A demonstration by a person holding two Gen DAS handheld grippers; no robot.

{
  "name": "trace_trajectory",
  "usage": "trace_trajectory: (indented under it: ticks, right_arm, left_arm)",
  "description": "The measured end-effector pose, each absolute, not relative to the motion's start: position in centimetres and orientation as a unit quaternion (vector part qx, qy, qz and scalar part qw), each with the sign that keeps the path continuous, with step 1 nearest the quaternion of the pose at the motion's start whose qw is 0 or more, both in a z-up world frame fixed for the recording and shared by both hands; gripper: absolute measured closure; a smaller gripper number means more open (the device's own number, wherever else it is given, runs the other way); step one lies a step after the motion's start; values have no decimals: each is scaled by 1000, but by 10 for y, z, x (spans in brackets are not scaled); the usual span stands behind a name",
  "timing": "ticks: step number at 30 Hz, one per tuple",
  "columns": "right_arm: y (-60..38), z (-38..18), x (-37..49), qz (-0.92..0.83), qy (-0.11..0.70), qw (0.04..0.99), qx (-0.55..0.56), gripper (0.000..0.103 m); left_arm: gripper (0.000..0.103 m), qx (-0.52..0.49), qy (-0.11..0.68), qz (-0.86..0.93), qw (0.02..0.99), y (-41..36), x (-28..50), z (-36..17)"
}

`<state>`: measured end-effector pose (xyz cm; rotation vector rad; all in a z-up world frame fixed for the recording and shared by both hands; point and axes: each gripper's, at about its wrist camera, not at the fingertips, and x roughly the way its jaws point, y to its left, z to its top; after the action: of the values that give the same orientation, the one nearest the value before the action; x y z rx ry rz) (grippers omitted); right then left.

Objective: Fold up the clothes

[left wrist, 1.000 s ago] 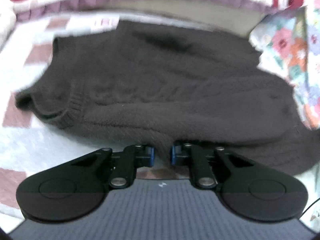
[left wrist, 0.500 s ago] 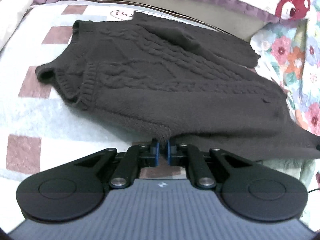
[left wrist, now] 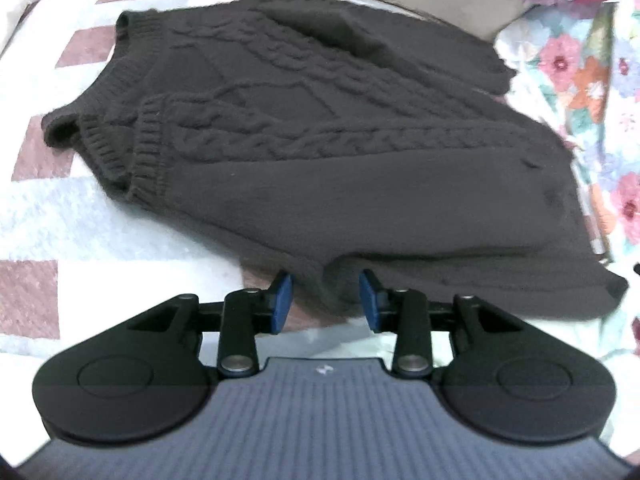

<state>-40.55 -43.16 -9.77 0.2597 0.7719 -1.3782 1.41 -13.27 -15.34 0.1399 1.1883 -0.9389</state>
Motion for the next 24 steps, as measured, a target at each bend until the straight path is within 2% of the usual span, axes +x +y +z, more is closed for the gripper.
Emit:
trace_trajectory:
  ticks: [3, 7, 11, 12, 13, 16, 18, 20, 23, 24]
  right_arm:
    - [-447, -84, -407, -604, 294, 721, 169, 49]
    - [-482, -87, -362, -504, 289, 788, 203, 49]
    - [-516, -71, -310, -425, 265, 859, 107, 53]
    - [-529, -70, -300, -406, 269, 868, 98, 57]
    - [-544, -70, -290, -386, 278, 874, 98, 69]
    - [-591, -86, -260, -335, 340, 871, 117, 79]
    - [-612, -108, -244, -323, 390, 857, 97, 75]
    - [-630, -132, -234, -325, 428, 838, 94, 67]
    - [-627, -150, -222, -294, 452, 841, 37, 61]
    - [-623, -154, -215, -274, 459, 845, 12, 55]
  left_arm:
    - [63, 38, 530, -426, 732, -136, 18, -140]
    - [63, 44, 512, -437, 738, -170, 29, -123]
    - [56, 70, 461, -447, 764, -208, 51, -111]
    - [56, 65, 456, -444, 769, -218, 63, -113]
    - [56, 59, 451, -442, 774, -227, 74, -115]
    - [56, 65, 440, -420, 791, -262, 102, -128]
    - [56, 66, 453, -419, 785, -284, 116, -140]
    - [56, 52, 469, -418, 776, -299, 130, -151]
    - [55, 39, 476, -406, 779, -318, 146, -163]
    - [54, 42, 478, -407, 777, -322, 149, -166]
